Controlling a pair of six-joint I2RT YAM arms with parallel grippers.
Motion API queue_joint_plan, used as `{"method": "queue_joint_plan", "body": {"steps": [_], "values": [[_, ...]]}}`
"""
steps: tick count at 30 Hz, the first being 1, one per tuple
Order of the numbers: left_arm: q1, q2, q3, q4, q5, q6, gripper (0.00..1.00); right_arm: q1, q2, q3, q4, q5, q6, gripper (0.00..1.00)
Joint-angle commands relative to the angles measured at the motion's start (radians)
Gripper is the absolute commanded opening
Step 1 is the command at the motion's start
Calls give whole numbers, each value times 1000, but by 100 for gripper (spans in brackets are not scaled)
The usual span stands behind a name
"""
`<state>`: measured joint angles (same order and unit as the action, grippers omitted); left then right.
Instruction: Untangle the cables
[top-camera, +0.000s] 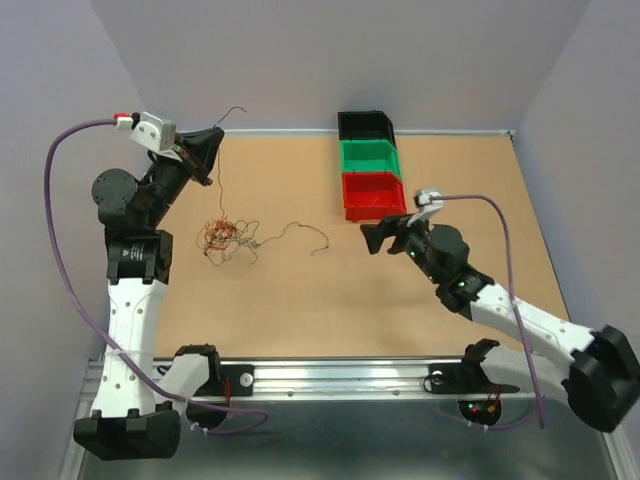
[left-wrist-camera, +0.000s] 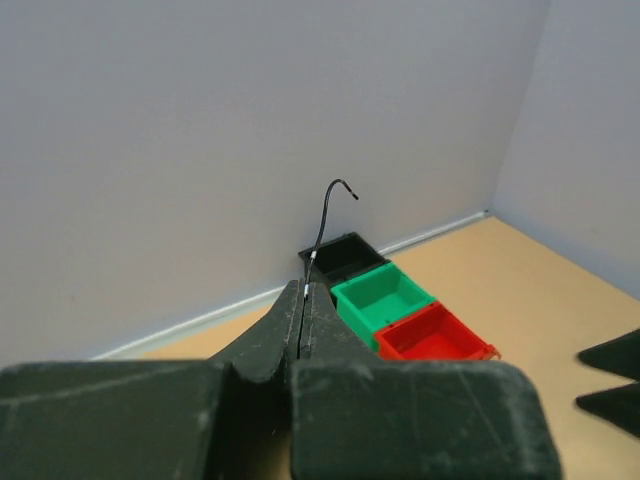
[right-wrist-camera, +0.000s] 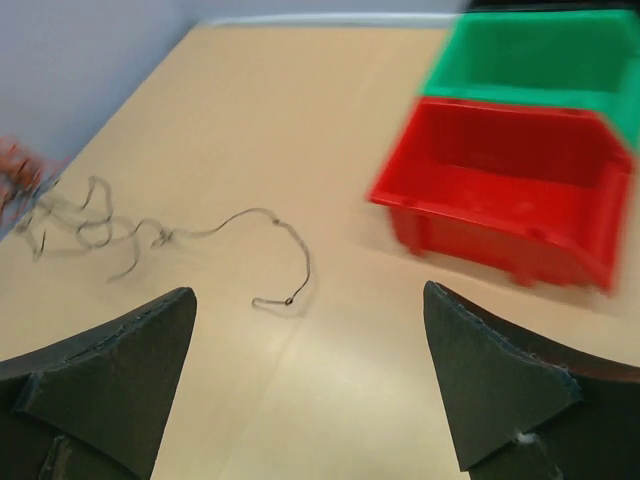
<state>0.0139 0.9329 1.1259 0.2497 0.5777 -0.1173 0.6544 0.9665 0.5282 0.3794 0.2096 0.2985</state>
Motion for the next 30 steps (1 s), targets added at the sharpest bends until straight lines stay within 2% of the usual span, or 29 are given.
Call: {"method": "queue_joint_plan", "body": {"steps": [1,3,10,21,27,30], "values": [[-38,-16,116,16,68,-53,0,20,187,150,328,-574,-88,100],[-40,0,162,2,79,-70,0,71,280,200,390,-621,-125,100],[-49,20,258,-24,102,-102,0,134,498,422,398,-676,-188,100],[-60,-16,259,-35,126,-116,0,198,758,734,405,-681,-213,100],[-61,-28,276,-47,128,-116,0,244,934,920,339,-700,-214,100],[-61,-22,296,-66,117,-114,0,287,1000,975,313,-655,-243,99]]}}
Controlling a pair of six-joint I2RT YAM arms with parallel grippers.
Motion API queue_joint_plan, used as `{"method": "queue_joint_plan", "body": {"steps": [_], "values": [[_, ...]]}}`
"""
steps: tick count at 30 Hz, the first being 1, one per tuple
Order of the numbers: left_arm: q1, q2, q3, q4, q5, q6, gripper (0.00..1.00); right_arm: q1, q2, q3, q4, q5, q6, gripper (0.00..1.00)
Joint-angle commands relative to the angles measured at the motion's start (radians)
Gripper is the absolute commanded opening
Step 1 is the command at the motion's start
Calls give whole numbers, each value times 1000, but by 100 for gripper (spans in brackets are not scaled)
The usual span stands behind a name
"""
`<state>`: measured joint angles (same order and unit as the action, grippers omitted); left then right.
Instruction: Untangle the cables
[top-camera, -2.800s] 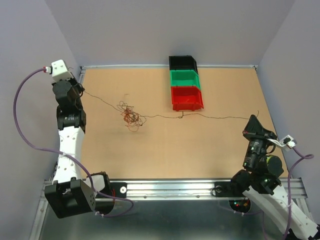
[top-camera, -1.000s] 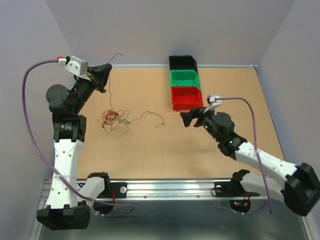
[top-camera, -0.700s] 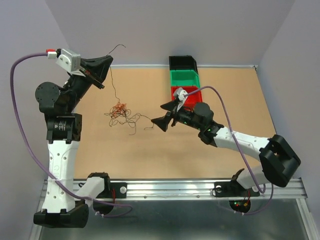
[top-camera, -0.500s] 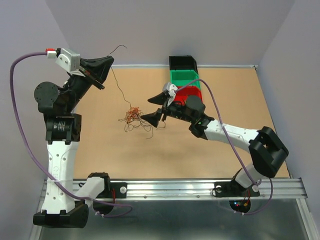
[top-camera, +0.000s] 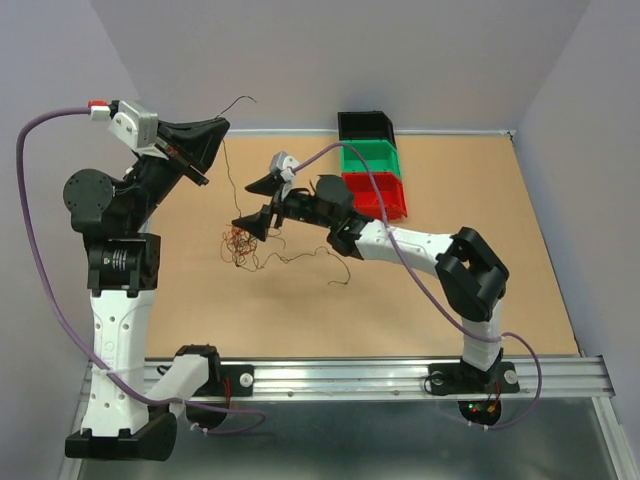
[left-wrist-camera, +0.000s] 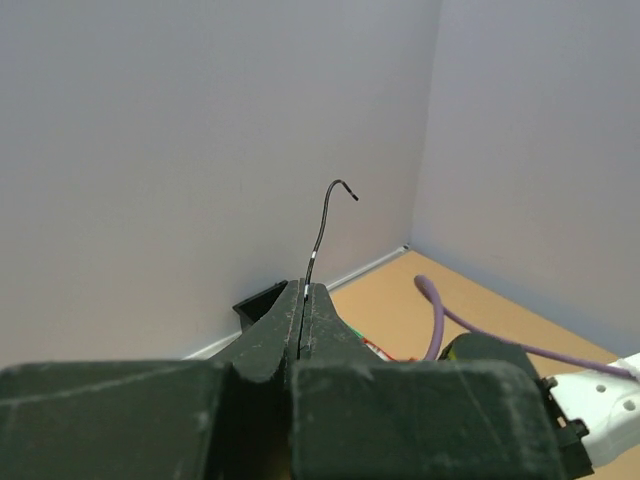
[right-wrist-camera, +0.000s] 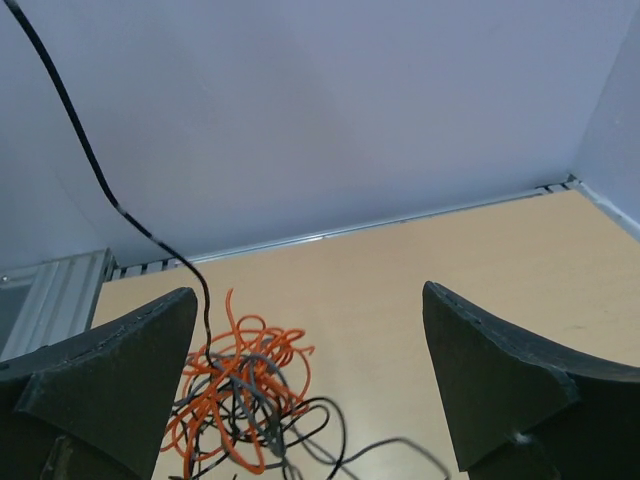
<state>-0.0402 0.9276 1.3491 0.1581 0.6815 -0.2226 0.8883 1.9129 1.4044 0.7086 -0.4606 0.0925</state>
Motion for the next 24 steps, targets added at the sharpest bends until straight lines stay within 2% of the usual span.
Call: {"method": "queue_joint_plan", "body": {"steps": [1,2,3,4,6,8,10,11,12,16,17,18,19,21,24], "values": [[-7,-12,79,21,7,-6,0,61,72,99,-20,31,-40,96],[-7,-3,99,12,-5,-6,0,67,86,120,-24,68,-40,91],[-7,4,111,-2,-11,-1,0,72,115,128,-26,86,-30,77],[-7,17,143,-12,-25,2,0,72,126,136,-26,106,-21,70],[-7,36,188,-49,-40,12,0,72,161,139,-23,145,-10,66],[-7,75,273,-81,-63,15,0,70,184,143,-23,152,-4,54],[-7,106,338,-132,-77,19,0,72,199,137,-23,171,15,49],[-7,138,411,-156,-101,20,0,72,213,127,-23,189,21,41],[-7,164,445,-188,-144,20,0,72,219,117,-23,197,26,38],[-7,239,632,-268,-206,42,0,72,216,41,-24,238,23,36],[-7,253,671,-288,-206,48,0,72,209,15,-23,255,15,29],[-7,264,733,-322,-207,55,0,70,187,-7,-18,304,12,12],[-7,273,754,-331,-218,61,0,70,176,-49,-17,330,12,3],[-7,272,771,-335,-261,80,0,70,140,-93,-12,378,10,1],[-7,267,794,-333,-416,115,0,70,101,-200,-9,431,22,0]]}}
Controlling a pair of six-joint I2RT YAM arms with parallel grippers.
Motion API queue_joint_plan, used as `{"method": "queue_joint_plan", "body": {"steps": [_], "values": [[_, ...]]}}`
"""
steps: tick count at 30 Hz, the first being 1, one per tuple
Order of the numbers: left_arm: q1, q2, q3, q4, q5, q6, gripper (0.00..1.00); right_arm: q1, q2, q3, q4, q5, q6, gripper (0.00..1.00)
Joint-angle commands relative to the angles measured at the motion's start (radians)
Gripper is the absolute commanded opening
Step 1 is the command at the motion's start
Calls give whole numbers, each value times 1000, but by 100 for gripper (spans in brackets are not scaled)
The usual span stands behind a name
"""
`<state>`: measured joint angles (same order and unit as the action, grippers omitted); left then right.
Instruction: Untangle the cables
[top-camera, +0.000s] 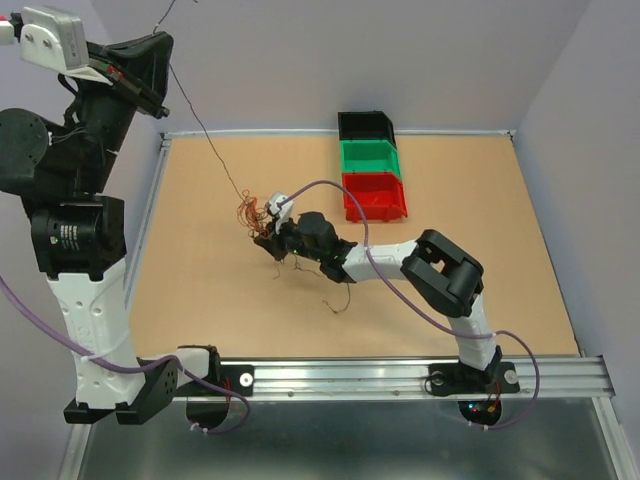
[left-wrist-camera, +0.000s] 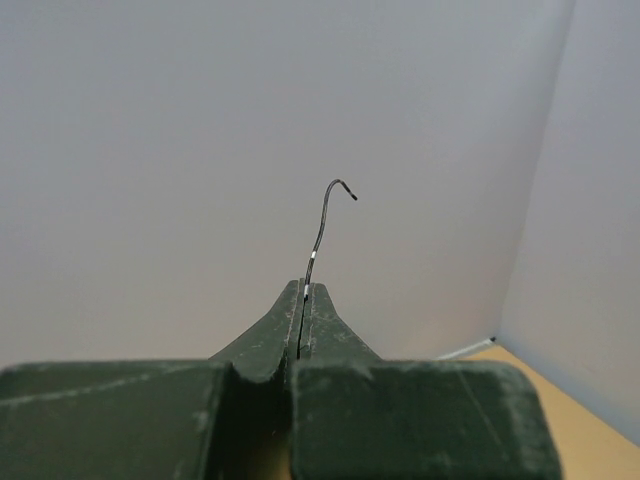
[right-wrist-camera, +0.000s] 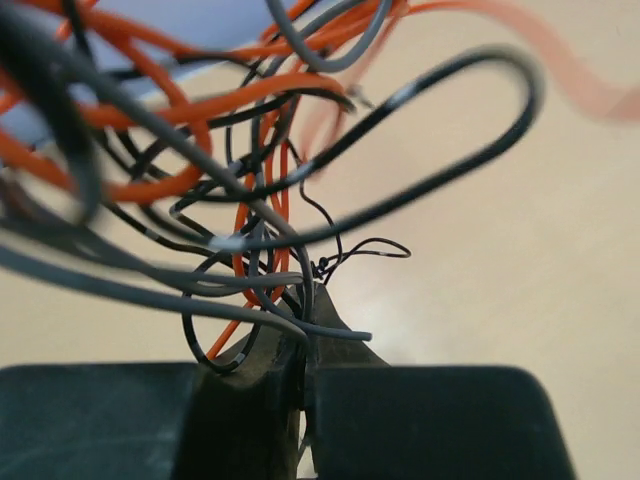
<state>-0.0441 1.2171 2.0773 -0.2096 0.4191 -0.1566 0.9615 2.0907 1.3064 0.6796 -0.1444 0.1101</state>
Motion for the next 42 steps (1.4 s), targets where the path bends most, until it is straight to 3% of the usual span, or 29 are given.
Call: {"method": "queue_joint_plan", "body": {"steps": [1,8,11,16,19,27,30,33,34,35,36,37,38,42], "values": [[-3,-16,76,33,-242,77,0,-3,-105,-161,31,140,13,1],[-3,27,127,41,-601,228,0,-63,-271,-429,61,314,172,1],[-2,53,109,62,-689,287,0,-124,-349,-562,60,393,259,0],[-2,93,112,87,-822,354,0,-395,-544,-763,60,273,443,1],[0,96,96,121,-931,376,0,-484,-664,-855,49,278,485,0],[30,53,-58,205,-981,388,0,-607,-964,-987,-147,543,603,0],[30,22,-149,234,-941,364,0,-653,-1087,-1006,-251,631,638,1],[30,-30,-273,254,-769,322,0,-662,-1144,-1015,-287,620,634,3],[30,-42,-301,256,-719,318,0,-662,-1147,-1009,-299,615,628,8],[29,-63,-327,254,-647,312,0,-661,-1149,-1000,-314,618,625,21],[29,-74,-370,254,-620,283,0,-662,-1149,-990,-331,624,623,61],[29,-103,-394,257,-559,275,0,-661,-1159,-983,-357,628,613,87],[29,-116,-422,263,-528,267,0,-662,-1167,-984,-357,622,605,100],[29,-195,-597,302,-349,230,0,-662,-1242,-1003,-327,509,547,100]]}}
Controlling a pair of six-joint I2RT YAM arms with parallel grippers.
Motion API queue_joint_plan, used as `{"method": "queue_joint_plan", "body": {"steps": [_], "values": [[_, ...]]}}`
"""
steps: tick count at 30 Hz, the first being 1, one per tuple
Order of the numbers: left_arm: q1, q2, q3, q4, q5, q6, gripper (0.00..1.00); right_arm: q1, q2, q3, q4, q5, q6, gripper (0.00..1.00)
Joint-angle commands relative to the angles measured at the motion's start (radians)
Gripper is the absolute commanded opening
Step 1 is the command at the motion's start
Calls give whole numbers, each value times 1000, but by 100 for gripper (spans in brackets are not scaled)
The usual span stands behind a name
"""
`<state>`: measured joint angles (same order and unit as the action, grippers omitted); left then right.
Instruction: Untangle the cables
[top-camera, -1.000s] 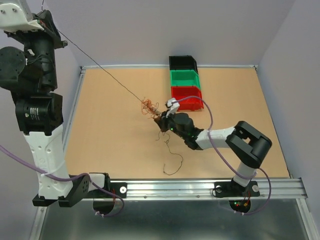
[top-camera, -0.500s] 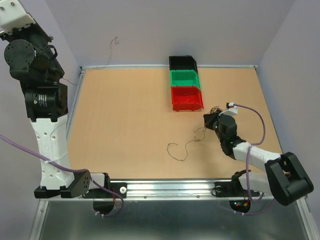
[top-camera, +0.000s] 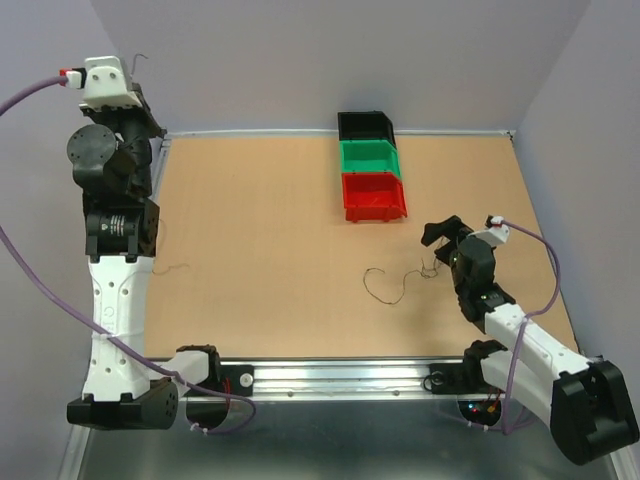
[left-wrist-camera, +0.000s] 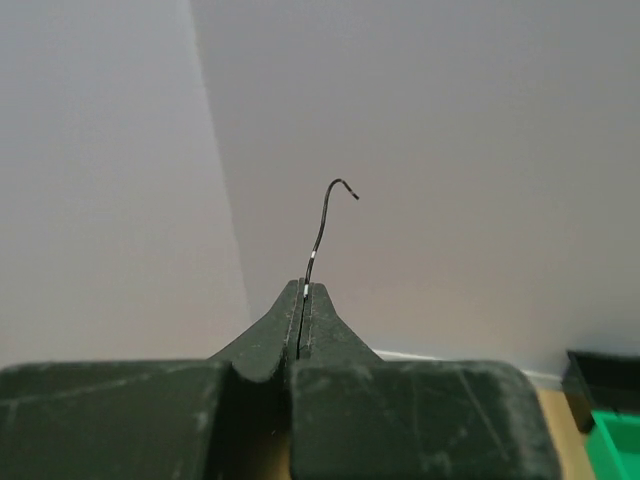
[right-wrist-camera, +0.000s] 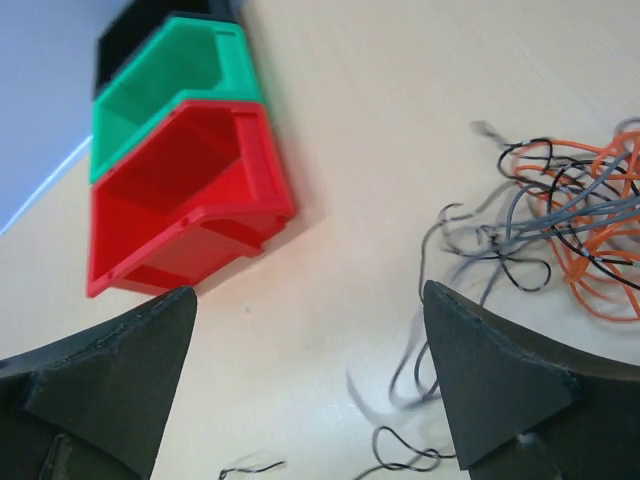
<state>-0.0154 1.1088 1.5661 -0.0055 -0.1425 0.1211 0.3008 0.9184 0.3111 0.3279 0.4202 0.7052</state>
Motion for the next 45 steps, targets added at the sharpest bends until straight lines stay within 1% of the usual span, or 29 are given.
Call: {"method": "queue_joint_plan", "body": {"steps": [1,2,3,4,5,6,8,9,11,12,13,15,16,17,18,19,20,21,22,25,26,27,32,35,39,42,43,45], "values": [[-1,-101,-112,114,240,-67,0,0,-108,-18,80,-152,-91,100],[-4,-125,-157,121,306,-74,0,0,-124,-48,124,-279,-113,100],[-6,-136,-178,127,339,-80,0,0,-141,-61,169,-346,-125,100],[-14,-147,-198,130,390,-93,0,0,-151,-75,275,-412,-148,100],[-21,-162,-231,130,414,-100,0,0,-145,-85,330,-546,-154,100],[-41,-170,-248,130,437,-104,0,1,-133,-81,417,-611,-173,100],[-67,-190,-282,131,480,-117,0,1,-81,-40,457,-713,-179,100],[-80,-196,-313,139,491,-117,0,9,-17,4,499,-798,-188,99],[-121,-205,-336,141,517,-142,0,32,54,43,543,-854,-199,99],[-135,-207,-353,142,527,-144,0,49,121,65,569,-877,-211,100],[-144,-207,-360,145,540,-140,0,95,150,89,588,-906,-246,100],[-173,-204,-389,156,583,-129,0,151,216,190,579,-928,-298,100],[-181,-201,-402,176,599,-126,0,206,274,268,551,-952,-355,100],[-196,-190,-417,188,630,-127,0,236,305,301,540,-957,-383,100],[-205,-184,-446,211,644,-94,0,286,359,331,521,-957,-438,100],[-215,-176,-457,216,652,-84,0,309,393,367,513,-959,-460,100],[-222,-156,-465,219,658,-74,0,326,424,399,507,-963,-476,100],[-236,-146,-478,222,656,-66,0,336,456,464,504,-991,-484,100],[-241,-138,-488,232,653,-55,0,346,532,499,501,-1012,-499,100],[-251,-115,-524,275,629,-51,0,359,649,618,493,-1081,-530,98],[-256,-110,-537,291,615,-55,0,363,724,647,494,-1086,-539,98],[-259,-112,-557,300,606,-55,0,369,758,690,496,-1078,-550,97],[-270,-122,-589,341,577,-70,0,435,959,810,510,-1012,-622,97],[-273,-129,-595,341,574,-70,0,463,1014,881,510,-973,-644,97],[-274,-142,-600,338,578,-72,0,474,1083,928,508,-931,-651,95],[-274,-156,-600,334,574,-72,0,474,1134,965,508,-932,-659,91],[-274,-162,-600,332,570,-74,0,474,1161,974,510,-946,-661,85],[-274,-170,-600,332,570,-75,0,475,1185,996,508,-957,-656,81]]}}
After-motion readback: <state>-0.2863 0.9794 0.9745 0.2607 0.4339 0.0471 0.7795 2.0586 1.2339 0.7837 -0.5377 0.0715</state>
